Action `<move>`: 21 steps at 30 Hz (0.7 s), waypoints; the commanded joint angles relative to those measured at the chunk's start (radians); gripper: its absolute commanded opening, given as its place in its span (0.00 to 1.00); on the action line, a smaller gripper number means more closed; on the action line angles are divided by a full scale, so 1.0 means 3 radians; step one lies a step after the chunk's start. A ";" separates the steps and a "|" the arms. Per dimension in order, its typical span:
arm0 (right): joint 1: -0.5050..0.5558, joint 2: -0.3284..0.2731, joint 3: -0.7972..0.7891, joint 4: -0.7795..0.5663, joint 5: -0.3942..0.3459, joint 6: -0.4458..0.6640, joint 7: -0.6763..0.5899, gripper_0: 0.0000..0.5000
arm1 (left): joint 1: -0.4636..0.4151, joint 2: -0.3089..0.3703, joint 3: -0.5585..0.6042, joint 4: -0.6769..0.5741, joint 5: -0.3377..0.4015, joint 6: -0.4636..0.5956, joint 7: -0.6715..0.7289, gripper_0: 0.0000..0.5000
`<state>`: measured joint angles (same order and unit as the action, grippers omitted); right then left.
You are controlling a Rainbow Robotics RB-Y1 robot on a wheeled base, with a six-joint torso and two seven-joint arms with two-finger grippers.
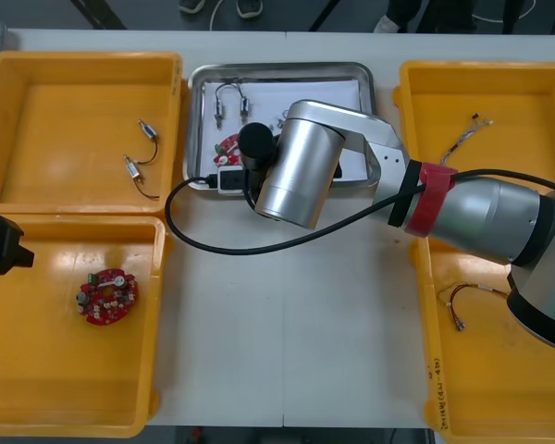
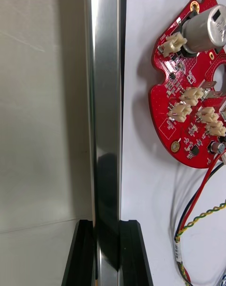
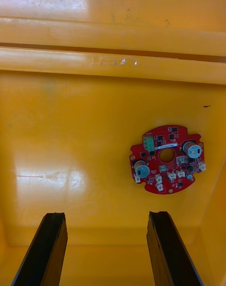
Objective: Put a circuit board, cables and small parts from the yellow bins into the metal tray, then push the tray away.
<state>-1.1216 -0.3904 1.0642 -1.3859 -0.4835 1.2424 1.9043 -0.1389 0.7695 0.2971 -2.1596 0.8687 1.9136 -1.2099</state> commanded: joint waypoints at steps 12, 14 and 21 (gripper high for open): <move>-0.0336 -0.0028 0.0032 0.0335 0.0016 -0.0281 0.0126 0.00 | 0.0059 0.0135 0.0094 -0.0098 0.0029 0.0021 -0.0206 1.00; -0.0352 -0.0013 0.0032 0.0412 0.0016 -0.0337 0.0126 0.00 | 0.0059 0.0135 0.0094 -0.0098 0.0029 0.0021 -0.0206 1.00; -0.0434 0.0069 0.0037 0.0657 0.0016 -0.0455 0.0126 0.00 | 0.0059 0.0135 0.0094 -0.0098 0.0029 0.0021 -0.0206 1.00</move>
<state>-1.1853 -0.3862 1.0644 -1.2163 -0.4835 1.1180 1.9055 -0.1389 0.7695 0.2971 -2.1596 0.8687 1.9136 -1.2099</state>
